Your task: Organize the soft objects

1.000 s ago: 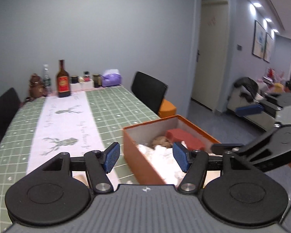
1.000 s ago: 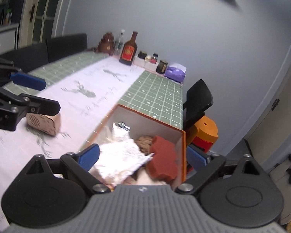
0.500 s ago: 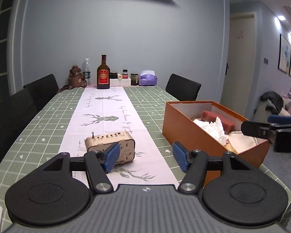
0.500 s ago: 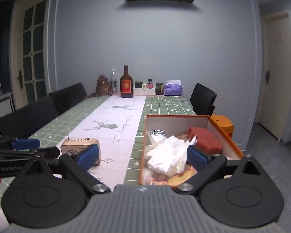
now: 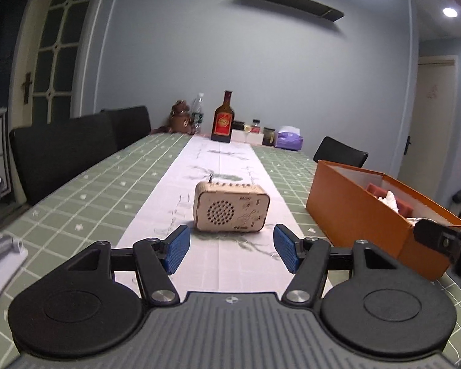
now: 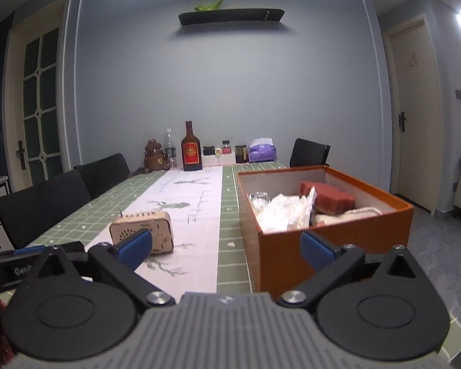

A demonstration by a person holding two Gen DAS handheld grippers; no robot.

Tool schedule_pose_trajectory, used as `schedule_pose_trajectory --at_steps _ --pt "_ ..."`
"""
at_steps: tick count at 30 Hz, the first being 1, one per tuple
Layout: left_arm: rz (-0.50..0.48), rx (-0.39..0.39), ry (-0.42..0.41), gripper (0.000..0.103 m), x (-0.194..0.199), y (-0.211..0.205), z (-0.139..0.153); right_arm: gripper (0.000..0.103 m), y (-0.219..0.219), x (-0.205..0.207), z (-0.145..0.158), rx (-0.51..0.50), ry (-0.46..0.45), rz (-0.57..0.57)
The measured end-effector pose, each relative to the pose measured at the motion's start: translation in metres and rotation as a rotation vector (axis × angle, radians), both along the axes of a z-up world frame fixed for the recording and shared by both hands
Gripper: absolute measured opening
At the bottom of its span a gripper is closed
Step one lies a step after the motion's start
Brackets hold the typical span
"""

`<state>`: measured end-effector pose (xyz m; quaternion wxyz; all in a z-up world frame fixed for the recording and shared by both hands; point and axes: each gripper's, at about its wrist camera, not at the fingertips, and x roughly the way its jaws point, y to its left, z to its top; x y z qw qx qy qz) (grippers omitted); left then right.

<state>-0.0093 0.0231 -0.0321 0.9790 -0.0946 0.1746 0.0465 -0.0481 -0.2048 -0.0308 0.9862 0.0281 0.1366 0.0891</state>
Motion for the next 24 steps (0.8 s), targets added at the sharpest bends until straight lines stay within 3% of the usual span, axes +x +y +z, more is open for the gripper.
schedule_pose_trajectory --at_steps 9,24 --pt "-0.014 0.072 0.046 0.083 0.016 -0.011 -0.009 0.1 -0.013 0.028 -0.026 0.009 0.096 -0.053" --pt "-0.086 0.13 0.161 0.087 0.037 -0.035 -0.022 0.1 -0.015 0.054 -0.03 -0.029 0.127 -0.052"
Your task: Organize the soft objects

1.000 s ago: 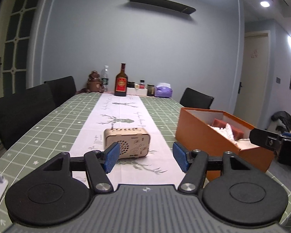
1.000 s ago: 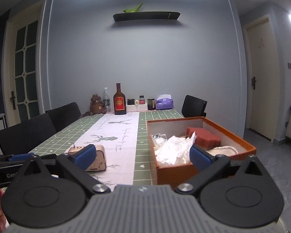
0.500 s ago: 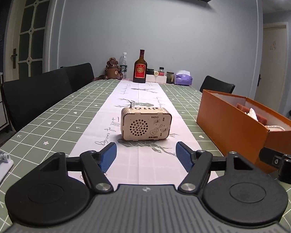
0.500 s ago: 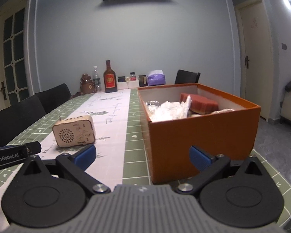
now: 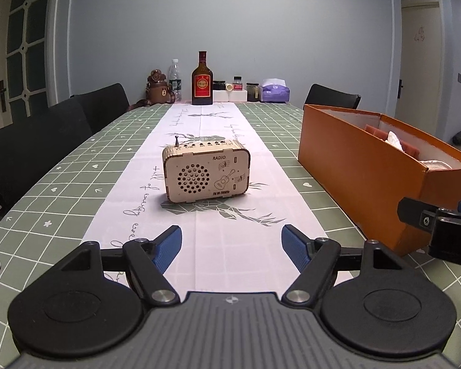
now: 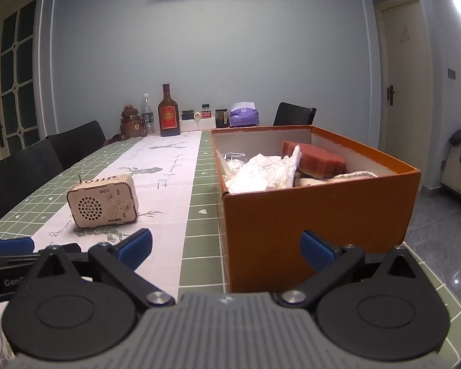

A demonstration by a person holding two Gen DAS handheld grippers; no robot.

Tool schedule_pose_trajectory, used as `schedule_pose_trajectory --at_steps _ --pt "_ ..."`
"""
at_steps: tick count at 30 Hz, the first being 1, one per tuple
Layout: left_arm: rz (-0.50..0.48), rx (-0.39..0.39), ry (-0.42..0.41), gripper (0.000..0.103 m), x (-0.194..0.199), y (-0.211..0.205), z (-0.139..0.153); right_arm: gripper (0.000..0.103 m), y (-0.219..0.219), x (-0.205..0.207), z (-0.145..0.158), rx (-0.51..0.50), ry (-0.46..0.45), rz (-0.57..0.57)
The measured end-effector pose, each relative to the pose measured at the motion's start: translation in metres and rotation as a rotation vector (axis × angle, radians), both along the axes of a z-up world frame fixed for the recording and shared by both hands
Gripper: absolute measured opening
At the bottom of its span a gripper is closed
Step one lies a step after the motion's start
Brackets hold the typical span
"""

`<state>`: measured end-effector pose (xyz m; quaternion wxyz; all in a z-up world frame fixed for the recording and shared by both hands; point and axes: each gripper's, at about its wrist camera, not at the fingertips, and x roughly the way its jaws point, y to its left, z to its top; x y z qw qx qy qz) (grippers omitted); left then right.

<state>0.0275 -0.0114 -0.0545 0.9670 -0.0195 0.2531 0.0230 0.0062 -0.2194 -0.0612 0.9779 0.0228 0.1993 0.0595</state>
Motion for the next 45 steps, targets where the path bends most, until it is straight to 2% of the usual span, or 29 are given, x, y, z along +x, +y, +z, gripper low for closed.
schedule_pose_trajectory --at_steps 45 --pt "0.022 0.031 0.003 0.087 -0.005 0.004 0.009 0.1 0.014 -0.004 0.005 -0.024 -0.005 0.043"
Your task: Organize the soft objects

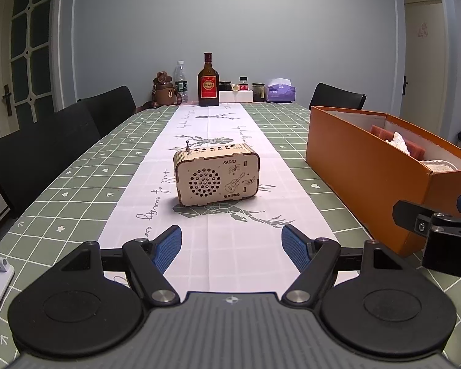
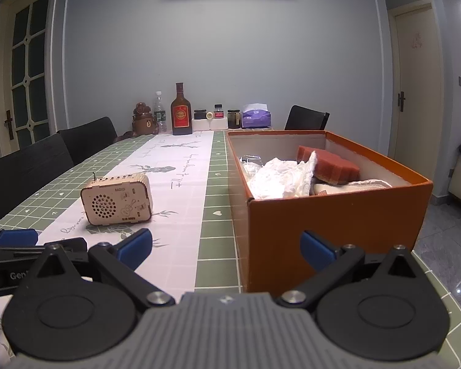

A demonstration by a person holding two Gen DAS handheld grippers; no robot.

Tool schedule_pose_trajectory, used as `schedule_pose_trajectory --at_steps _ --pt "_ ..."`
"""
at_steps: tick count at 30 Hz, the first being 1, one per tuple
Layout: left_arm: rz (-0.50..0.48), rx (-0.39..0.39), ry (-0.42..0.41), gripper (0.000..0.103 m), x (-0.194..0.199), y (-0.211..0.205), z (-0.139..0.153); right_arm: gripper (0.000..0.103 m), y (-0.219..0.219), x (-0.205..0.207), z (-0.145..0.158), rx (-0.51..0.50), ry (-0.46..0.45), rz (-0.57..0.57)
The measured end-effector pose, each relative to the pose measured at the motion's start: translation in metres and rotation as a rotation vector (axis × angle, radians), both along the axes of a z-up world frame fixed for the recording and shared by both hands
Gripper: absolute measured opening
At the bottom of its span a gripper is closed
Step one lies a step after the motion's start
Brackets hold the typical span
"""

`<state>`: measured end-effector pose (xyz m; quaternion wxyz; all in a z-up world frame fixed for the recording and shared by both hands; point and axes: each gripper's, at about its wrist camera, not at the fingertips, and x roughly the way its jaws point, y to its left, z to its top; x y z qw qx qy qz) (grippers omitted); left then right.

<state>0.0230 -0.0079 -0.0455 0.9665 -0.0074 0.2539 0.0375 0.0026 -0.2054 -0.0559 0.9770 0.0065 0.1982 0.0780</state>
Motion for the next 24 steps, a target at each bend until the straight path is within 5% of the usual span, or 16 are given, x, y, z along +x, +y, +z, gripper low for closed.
schedule_pose_trajectory --at_steps 24 --pt "0.011 -0.009 0.005 0.087 -0.0014 0.004 0.0003 0.1 0.0007 -0.0003 -0.0019 0.004 0.005 0.002"
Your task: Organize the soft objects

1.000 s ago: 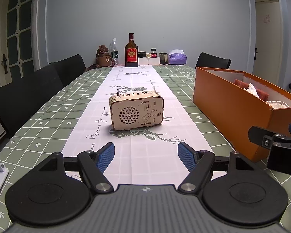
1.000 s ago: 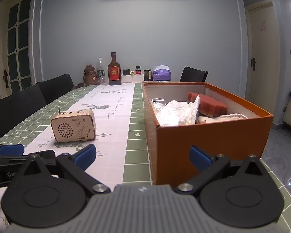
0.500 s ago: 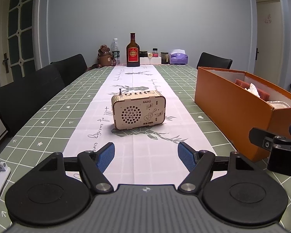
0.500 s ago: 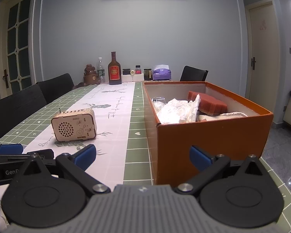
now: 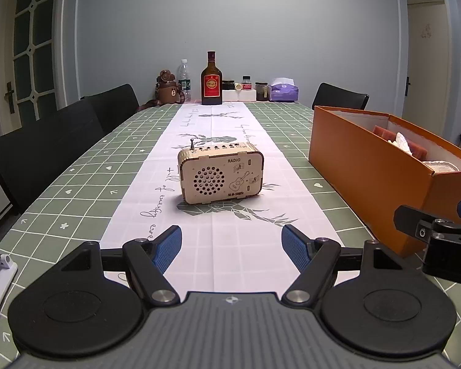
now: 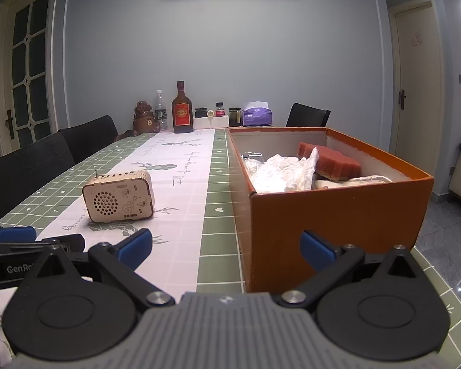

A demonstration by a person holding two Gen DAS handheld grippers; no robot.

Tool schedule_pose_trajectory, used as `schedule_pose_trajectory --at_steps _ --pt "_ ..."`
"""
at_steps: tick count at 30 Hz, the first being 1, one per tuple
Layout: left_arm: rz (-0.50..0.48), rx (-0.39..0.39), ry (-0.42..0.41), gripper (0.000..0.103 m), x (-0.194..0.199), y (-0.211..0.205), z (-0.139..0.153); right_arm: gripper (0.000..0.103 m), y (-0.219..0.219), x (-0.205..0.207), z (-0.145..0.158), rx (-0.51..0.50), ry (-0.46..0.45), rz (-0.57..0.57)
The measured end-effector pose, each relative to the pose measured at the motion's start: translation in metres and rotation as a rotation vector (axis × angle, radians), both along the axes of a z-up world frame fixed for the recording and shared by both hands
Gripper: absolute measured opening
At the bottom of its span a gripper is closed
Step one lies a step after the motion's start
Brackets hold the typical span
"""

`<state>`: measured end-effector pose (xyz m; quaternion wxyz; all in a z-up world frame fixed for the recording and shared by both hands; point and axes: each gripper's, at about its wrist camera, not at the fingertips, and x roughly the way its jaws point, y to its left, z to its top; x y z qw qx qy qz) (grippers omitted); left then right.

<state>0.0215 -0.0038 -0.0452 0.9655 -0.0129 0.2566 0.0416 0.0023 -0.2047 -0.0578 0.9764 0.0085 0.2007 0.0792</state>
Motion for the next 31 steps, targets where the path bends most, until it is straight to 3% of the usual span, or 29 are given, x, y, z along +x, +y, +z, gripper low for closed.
schedule_pose_trajectory --at_steps 31 --pt "-0.004 0.018 -0.003 0.087 -0.0037 0.0028 0.0019 0.1 0.0024 -0.0014 -0.0052 0.002 0.014 0.015"
